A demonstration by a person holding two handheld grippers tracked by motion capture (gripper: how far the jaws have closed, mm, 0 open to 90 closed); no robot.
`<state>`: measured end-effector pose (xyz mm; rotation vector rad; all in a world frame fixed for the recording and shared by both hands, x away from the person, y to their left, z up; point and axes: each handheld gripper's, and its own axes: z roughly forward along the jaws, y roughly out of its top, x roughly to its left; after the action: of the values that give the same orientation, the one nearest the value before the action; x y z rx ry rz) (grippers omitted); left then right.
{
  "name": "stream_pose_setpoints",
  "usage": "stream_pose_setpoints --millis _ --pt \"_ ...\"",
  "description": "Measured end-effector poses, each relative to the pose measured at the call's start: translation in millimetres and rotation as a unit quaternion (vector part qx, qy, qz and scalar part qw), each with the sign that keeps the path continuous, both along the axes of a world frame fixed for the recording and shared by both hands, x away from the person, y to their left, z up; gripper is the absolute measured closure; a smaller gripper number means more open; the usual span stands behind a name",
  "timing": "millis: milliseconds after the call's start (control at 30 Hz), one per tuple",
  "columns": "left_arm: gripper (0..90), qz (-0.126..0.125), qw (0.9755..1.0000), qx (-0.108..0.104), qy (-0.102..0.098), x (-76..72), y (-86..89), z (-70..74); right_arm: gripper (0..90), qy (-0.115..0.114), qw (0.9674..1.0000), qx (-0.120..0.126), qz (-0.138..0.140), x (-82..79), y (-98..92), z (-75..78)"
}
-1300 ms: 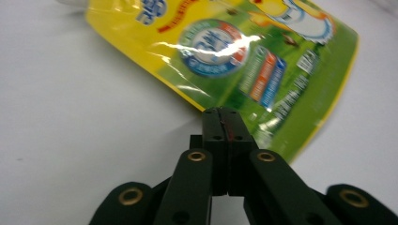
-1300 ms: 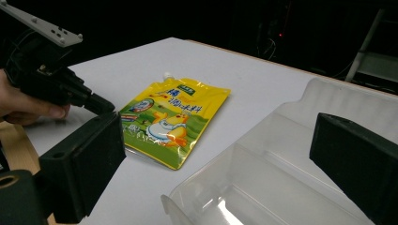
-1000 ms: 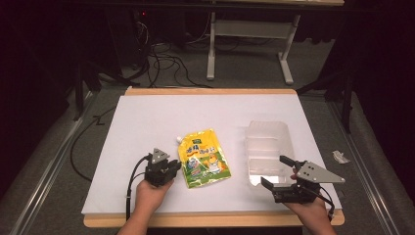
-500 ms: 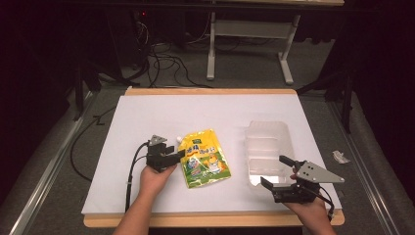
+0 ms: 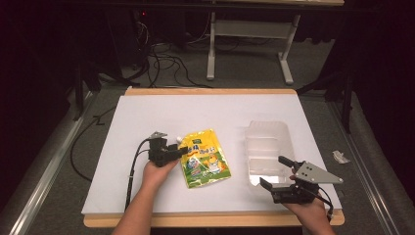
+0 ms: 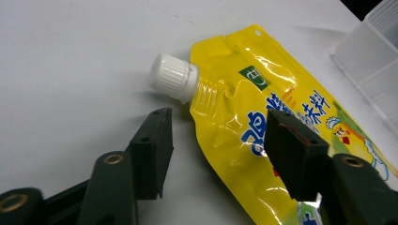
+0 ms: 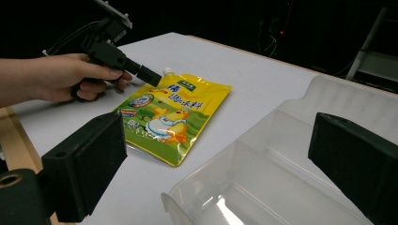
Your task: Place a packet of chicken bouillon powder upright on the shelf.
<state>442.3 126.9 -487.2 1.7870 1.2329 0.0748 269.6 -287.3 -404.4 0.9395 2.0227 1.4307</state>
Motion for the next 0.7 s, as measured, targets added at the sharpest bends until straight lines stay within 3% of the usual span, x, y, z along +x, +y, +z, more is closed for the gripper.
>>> stream_pose_setpoints --millis 133,200,400,533,700 --pt "52.6 -0.011 0.9997 -0.017 0.017 1.6 3.3 -1.4 4.8 0.001 1.0 -0.001 0.0 -0.8 1.0 0.0" --pt "59.8 -0.011 0.9997 -0.015 0.018 1.2 2.7 -1.6 5.0 0.001 1.0 -0.001 0.0 -1.3 1.4 0.0" --pt "69.8 -0.012 0.9994 -0.017 0.027 1.4 3.0 -2.3 5.2 0.0 1.0 -0.001 0.001 -1.1 0.7 -0.2" --pt "85.7 -0.016 0.9998 -0.01 0.009 -1.7 1.7 -0.6 5.3 -0.001 1.0 -0.001 -0.002 -1.2 0.1 -0.1" --pt "89.3 -0.012 0.9999 0.004 -0.01 -6.0 -2.4 2.5 5.5 0.0 1.0 -0.001 -0.003 -1.0 0.2 -0.1"
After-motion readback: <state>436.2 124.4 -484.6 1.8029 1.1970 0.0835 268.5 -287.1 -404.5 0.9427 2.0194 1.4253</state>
